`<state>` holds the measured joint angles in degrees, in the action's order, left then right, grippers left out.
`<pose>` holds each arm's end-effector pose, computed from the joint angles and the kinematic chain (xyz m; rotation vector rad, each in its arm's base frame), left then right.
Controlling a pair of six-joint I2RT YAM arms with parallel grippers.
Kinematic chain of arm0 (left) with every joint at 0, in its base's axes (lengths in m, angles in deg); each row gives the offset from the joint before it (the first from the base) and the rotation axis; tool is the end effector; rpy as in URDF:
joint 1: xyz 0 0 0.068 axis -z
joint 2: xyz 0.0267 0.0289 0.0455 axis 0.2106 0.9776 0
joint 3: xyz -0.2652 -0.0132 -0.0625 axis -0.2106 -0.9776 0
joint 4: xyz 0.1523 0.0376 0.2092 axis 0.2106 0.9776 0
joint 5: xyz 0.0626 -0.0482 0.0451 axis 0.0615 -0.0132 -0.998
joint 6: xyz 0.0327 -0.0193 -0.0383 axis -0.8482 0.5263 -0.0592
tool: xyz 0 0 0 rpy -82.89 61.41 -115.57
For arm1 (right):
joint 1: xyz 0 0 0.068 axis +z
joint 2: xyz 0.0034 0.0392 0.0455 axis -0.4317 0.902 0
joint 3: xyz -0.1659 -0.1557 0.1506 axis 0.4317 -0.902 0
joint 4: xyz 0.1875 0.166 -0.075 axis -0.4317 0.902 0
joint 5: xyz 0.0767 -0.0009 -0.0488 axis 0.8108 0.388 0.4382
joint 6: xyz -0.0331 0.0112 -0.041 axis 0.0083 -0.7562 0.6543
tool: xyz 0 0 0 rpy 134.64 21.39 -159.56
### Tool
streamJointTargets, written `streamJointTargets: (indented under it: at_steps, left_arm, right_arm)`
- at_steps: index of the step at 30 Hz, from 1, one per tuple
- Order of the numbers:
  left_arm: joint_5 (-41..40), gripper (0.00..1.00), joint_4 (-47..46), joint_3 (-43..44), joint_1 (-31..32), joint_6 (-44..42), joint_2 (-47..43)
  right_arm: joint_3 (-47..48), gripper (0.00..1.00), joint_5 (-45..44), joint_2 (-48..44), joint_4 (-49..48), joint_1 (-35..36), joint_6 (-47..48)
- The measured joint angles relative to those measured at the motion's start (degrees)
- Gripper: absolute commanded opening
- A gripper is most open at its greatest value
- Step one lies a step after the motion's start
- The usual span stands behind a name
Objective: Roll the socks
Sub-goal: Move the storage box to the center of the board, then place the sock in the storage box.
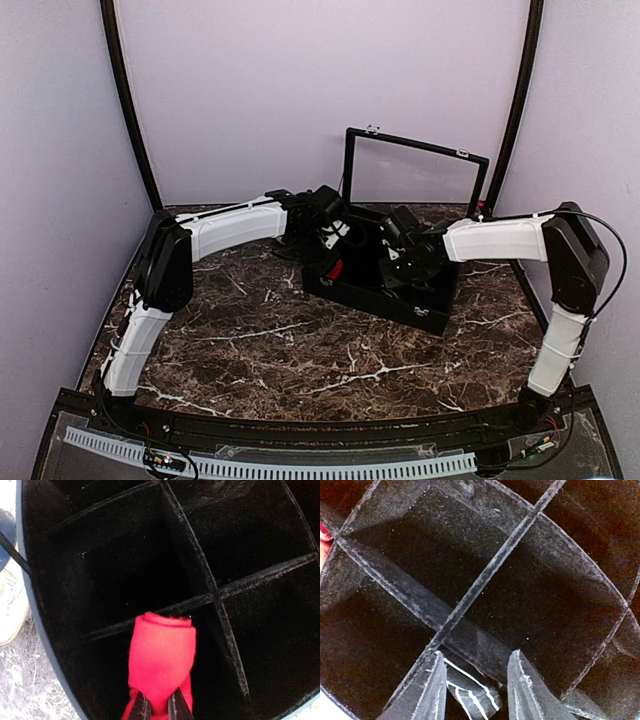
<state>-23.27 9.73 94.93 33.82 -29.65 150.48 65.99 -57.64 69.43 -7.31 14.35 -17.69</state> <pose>0.3607 -0.3700 0.1999 1.0185 2.4533 -0.1839 0.2930 0.2336 0.1861 -0.2646 2.5574 0.0901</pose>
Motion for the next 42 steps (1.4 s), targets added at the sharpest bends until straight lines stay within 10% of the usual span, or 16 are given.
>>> streamJointTargets:
  at_steps: [42]
  left_arm:
    - [12.4,0.00,-0.2,-0.9,-1.1,-3.3,1.0]
  right_arm:
    - [-0.7,0.42,-2.2,-3.7,1.0,-1.0,4.3]
